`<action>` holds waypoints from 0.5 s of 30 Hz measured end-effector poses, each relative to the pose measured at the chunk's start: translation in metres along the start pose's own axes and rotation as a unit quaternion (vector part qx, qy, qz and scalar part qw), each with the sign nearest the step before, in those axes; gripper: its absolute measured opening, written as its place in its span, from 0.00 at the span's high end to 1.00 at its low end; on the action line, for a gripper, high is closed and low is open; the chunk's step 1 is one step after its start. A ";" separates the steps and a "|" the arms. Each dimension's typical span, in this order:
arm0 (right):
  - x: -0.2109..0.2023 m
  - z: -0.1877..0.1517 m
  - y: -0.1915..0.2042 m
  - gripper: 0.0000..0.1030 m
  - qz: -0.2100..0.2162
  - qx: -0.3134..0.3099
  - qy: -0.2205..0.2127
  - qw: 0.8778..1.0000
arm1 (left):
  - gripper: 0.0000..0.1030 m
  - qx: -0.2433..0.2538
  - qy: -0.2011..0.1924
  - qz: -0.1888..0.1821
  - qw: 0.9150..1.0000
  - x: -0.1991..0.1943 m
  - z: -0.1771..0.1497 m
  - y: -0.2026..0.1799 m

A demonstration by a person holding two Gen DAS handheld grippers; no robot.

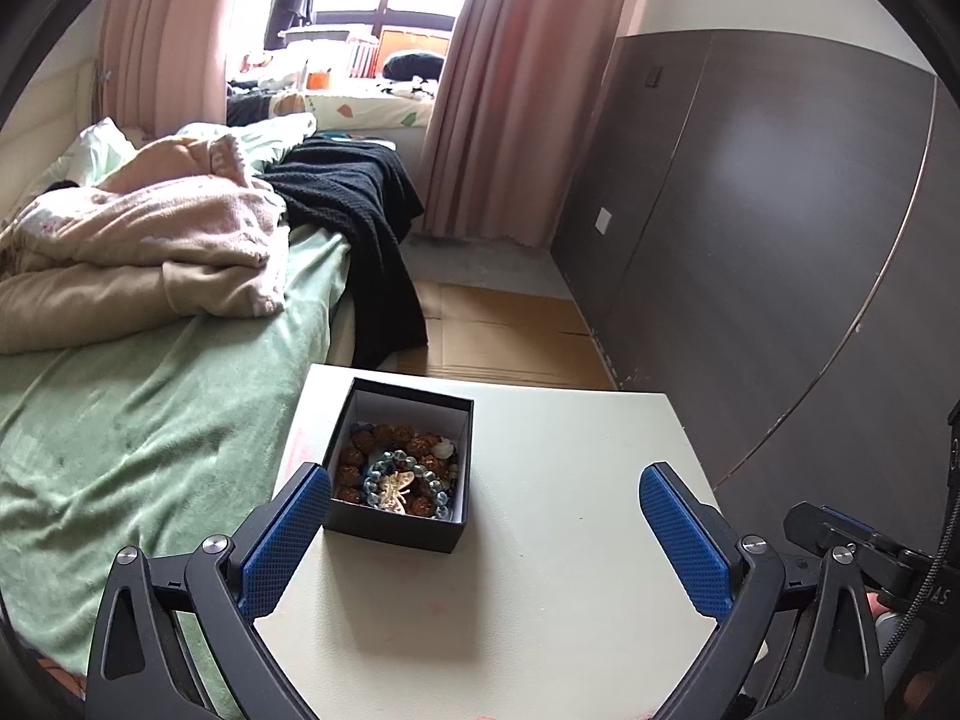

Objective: Organize jewelry

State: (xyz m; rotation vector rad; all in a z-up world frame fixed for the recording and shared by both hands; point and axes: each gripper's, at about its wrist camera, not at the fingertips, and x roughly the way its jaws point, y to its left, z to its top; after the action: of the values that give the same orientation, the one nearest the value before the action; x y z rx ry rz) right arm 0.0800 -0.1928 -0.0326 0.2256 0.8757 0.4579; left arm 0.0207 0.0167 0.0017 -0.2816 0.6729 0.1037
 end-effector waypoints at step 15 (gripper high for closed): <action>0.004 -0.003 0.005 0.00 0.008 -0.008 0.012 1.000 | 0.01 0.013 -0.004 -0.002 1.000 -0.003 0.000 -0.004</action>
State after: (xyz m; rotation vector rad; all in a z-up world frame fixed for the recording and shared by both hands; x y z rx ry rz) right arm 0.0781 -0.1868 -0.0356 0.2141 0.8934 0.4832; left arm 0.0195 0.0125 0.0048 -0.2564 0.6655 0.0921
